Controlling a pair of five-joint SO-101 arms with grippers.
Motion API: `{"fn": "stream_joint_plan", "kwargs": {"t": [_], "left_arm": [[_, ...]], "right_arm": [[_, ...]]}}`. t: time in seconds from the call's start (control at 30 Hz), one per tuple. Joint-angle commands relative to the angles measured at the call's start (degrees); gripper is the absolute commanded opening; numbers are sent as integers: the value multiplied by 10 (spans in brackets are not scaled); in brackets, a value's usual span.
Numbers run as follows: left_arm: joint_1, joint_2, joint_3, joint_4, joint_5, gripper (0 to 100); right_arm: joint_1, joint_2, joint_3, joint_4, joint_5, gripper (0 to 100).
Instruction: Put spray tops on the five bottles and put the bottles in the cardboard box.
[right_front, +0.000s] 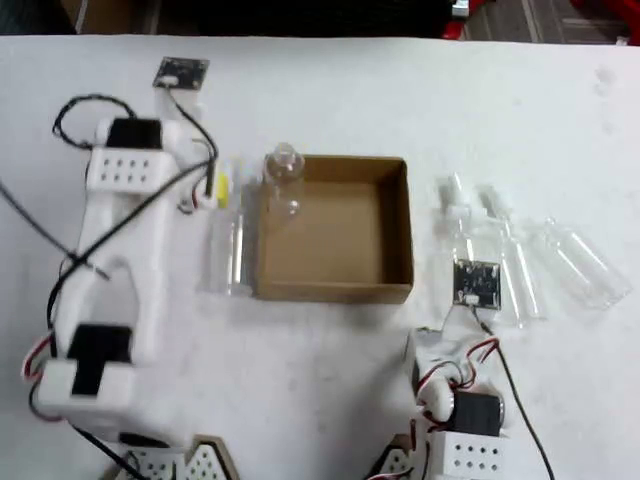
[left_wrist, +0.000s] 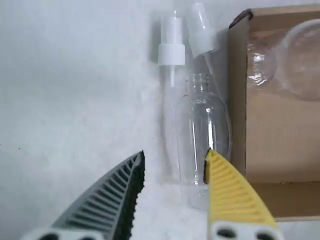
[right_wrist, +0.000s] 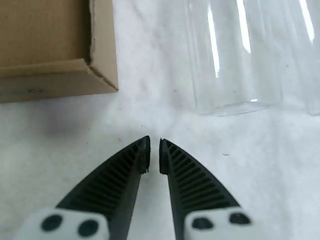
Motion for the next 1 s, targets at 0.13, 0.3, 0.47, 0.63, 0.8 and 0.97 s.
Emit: {"fn": "stream_joint_plan", "kwargs": {"t": [0.13, 0.3, 0.47, 0.63, 0.8, 0.97], "left_arm": [[-6, 154, -156, 4, 92, 188], [4, 234, -233, 4, 98, 188], [23, 309, -301, 16, 98, 188], [32, 352, -362, 50, 98, 189], [32, 386, -387, 53, 98, 189], [32, 411, -387, 48, 98, 189]], "right_arm": [[-3, -1, 4, 4, 7, 17], [0, -1, 4, 4, 7, 17], [0, -1, 4, 4, 7, 17], [0, -1, 4, 4, 7, 17], [0, -1, 4, 4, 7, 17], [0, -1, 4, 4, 7, 17]]}}
